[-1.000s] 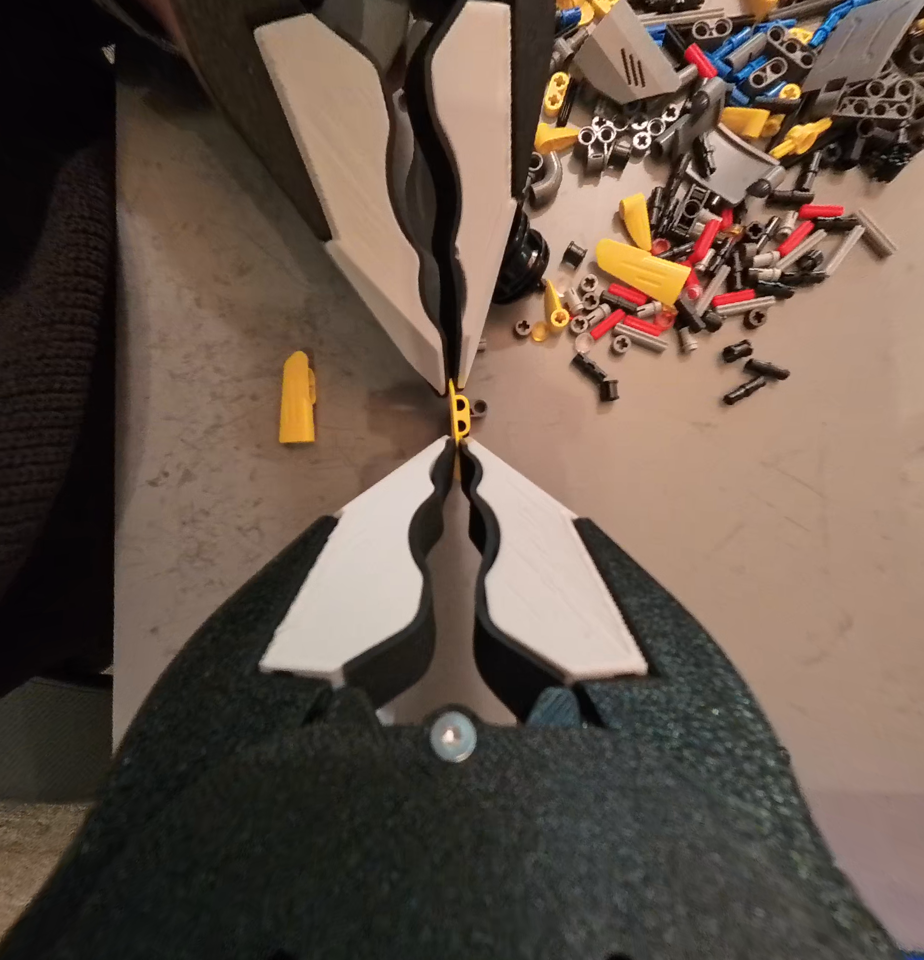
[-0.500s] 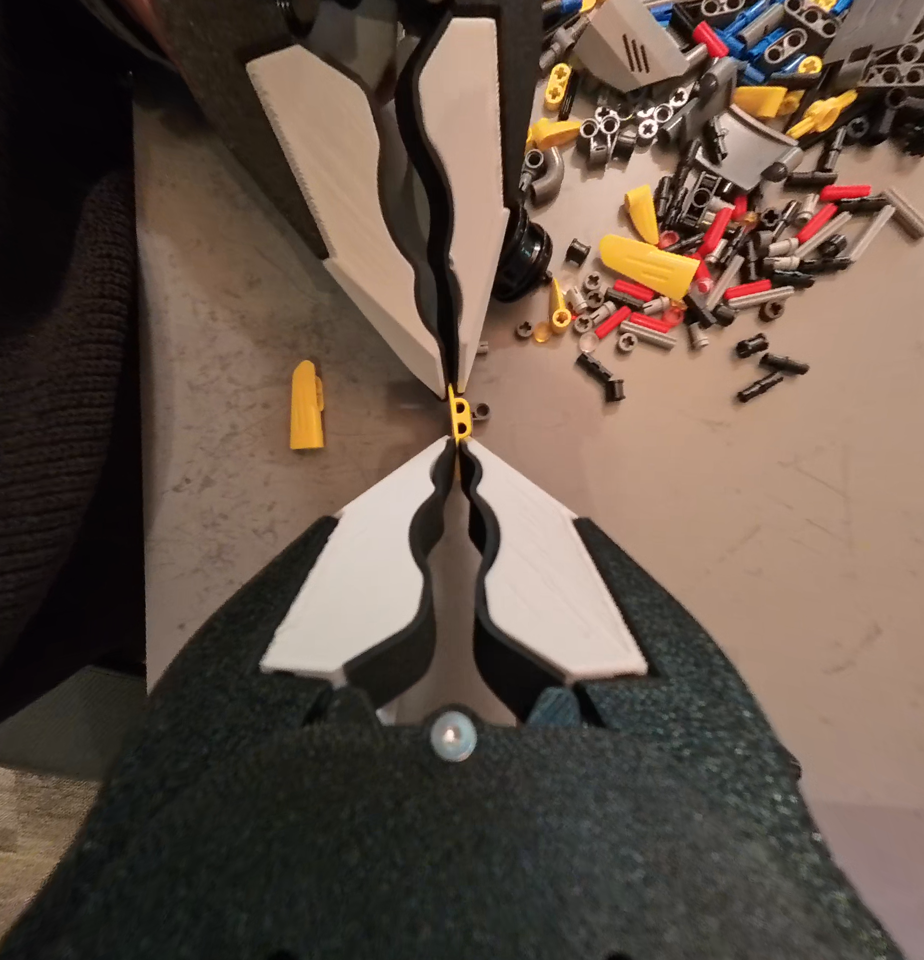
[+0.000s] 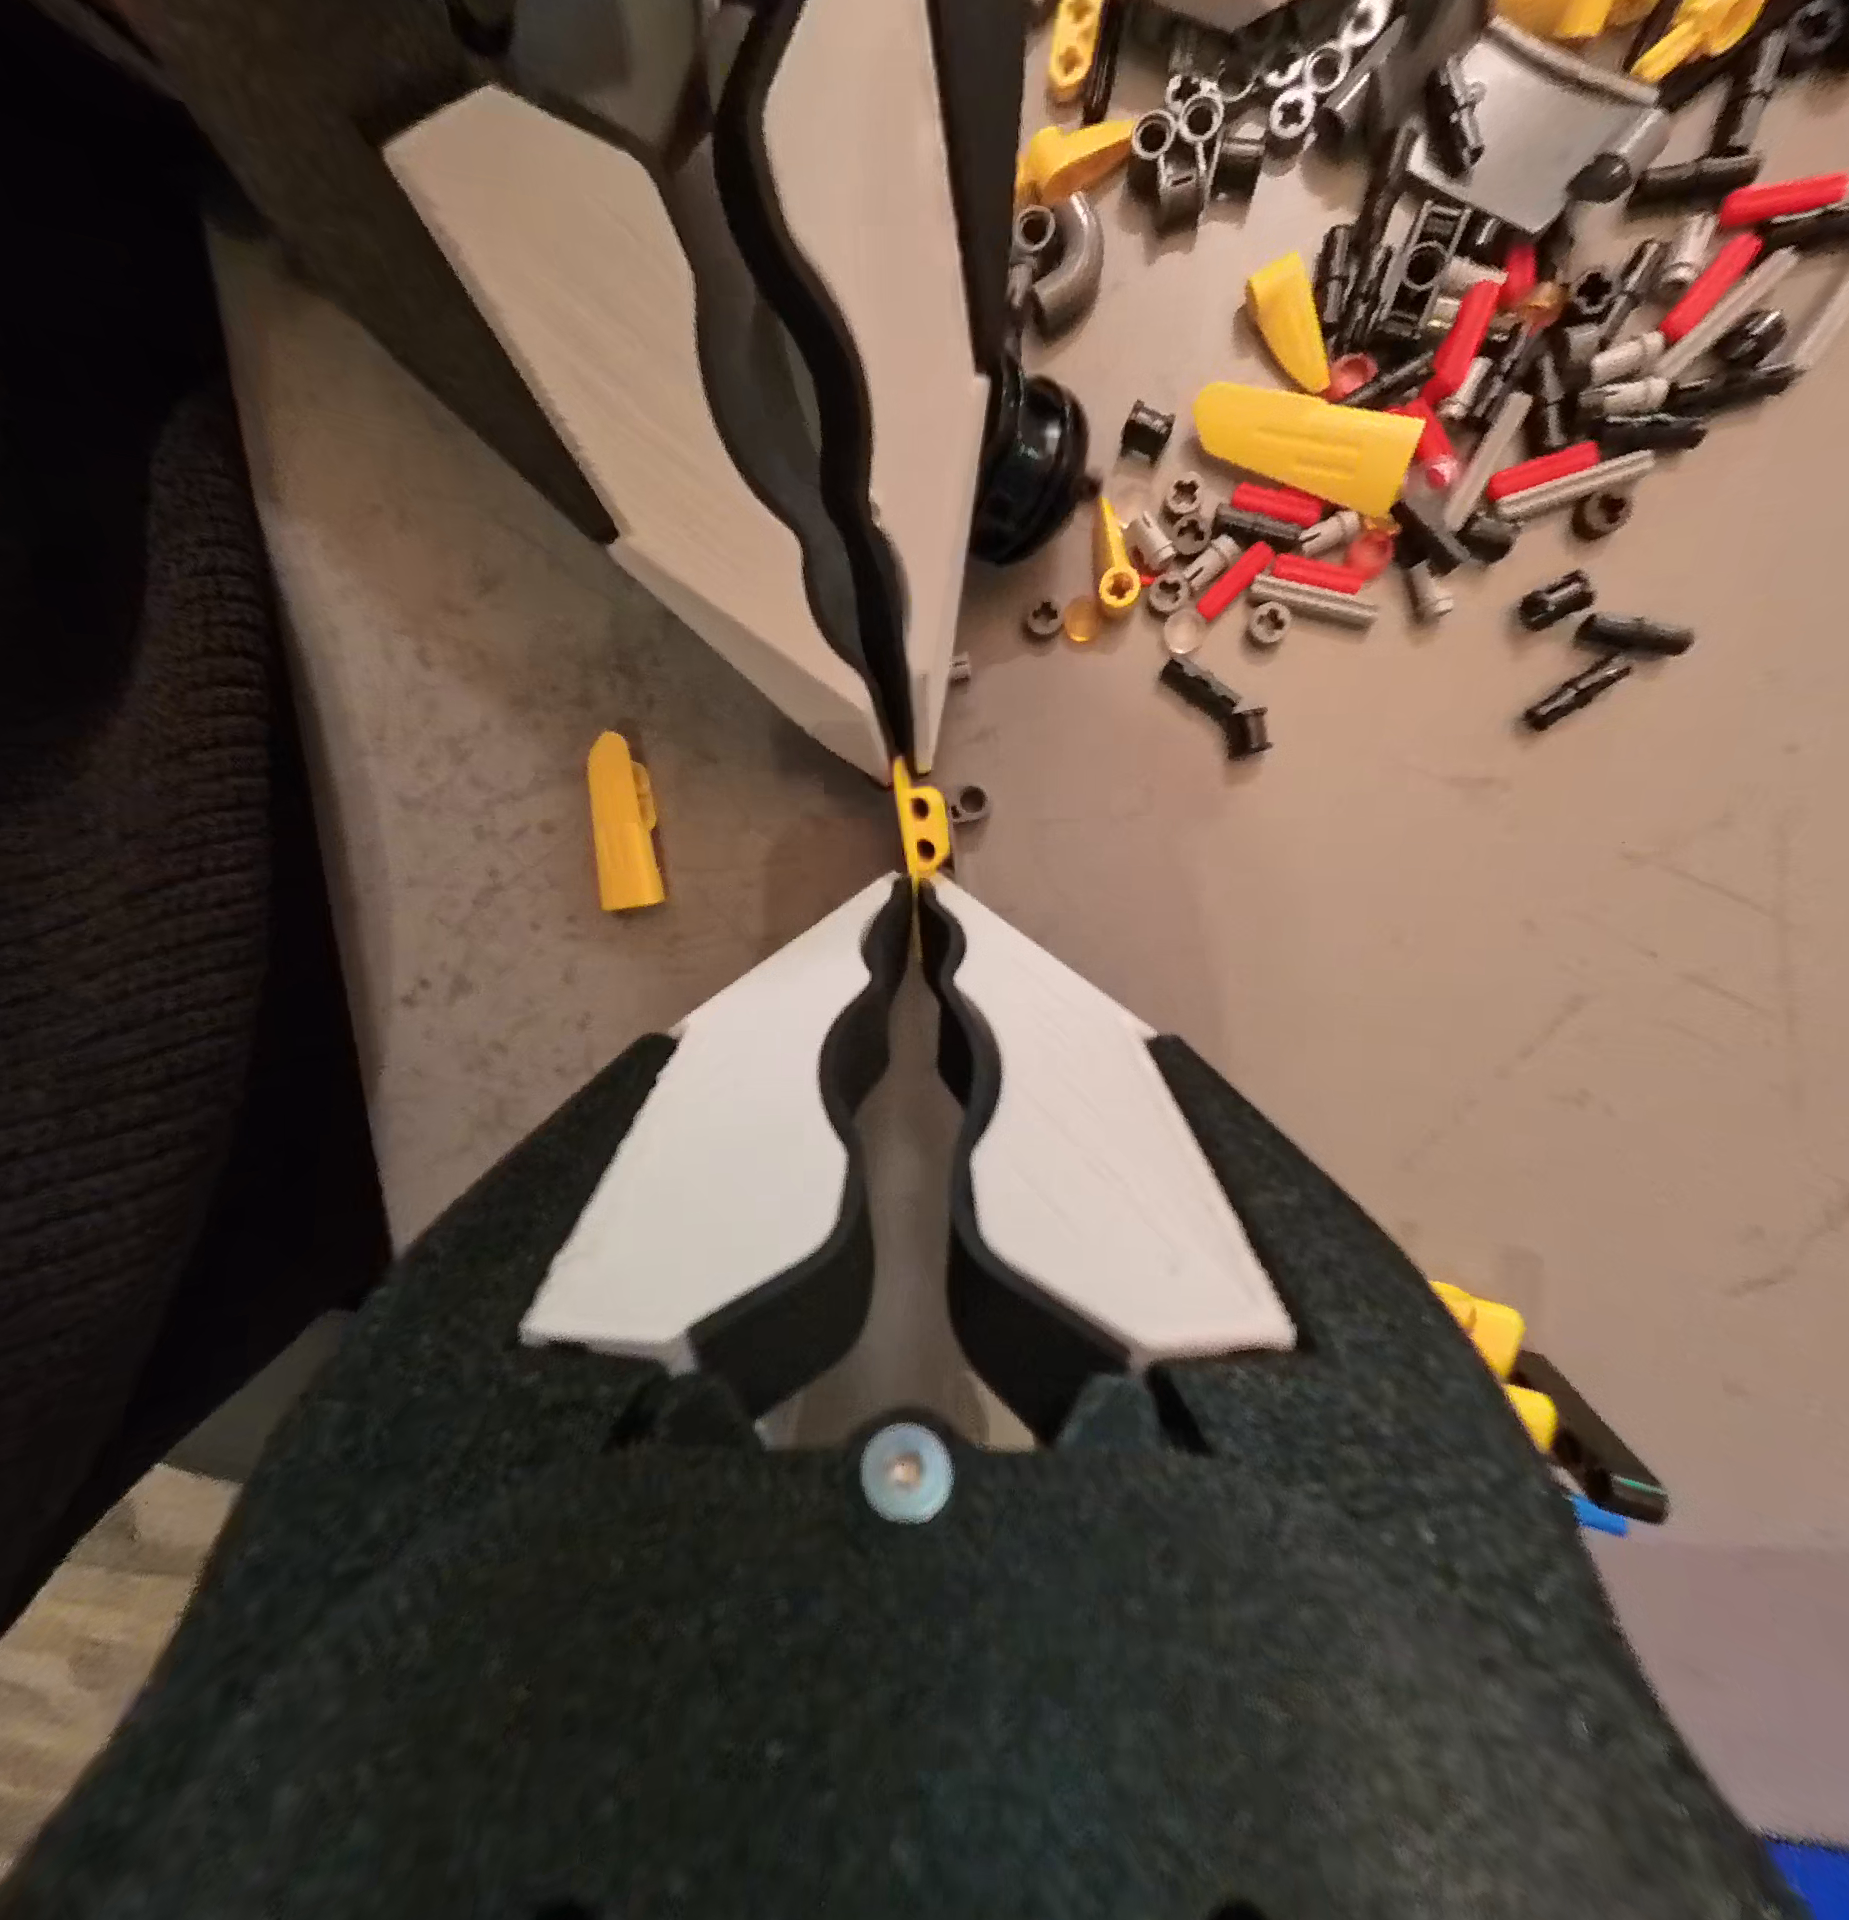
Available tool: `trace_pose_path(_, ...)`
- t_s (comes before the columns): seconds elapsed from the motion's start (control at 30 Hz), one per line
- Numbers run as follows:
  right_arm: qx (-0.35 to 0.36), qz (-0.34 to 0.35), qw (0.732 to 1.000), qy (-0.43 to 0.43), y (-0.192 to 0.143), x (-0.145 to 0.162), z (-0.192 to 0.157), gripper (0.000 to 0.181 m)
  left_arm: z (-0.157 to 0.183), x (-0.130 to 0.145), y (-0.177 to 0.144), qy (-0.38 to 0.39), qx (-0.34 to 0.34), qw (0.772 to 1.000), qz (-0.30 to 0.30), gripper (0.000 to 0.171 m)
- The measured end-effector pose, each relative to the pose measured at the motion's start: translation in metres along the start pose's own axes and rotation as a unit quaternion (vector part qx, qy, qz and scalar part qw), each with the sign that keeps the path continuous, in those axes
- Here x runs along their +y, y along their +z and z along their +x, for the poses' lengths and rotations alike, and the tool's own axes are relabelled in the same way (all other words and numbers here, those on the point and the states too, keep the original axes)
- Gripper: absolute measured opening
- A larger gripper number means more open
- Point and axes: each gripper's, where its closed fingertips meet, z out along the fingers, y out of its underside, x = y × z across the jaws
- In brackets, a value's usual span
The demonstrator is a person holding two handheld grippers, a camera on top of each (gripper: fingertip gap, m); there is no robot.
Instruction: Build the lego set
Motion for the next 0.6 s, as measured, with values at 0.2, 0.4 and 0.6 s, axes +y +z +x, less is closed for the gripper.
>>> trace_pose_path(0.2,-0.037,-0.011,0.999,0.021,0.001,0.000,-0.001,0.000,0.000,0.000,0.000,-0.009,0.004,1.000,0.000,0.000)
trace_pose_path(0.4,-0.060,-0.022,0.996,0.063,0.001,0.000,-0.002,0.000,-0.001,0.001,0.001,-0.016,0.005,1.000,-0.002,0.000)
trace_pose_path(0.6,-0.050,-0.011,0.997,0.058,0.011,-0.012,-0.004,0.001,0.003,0.011,0.010,0.017,-0.019,0.999,-0.032,0.000)
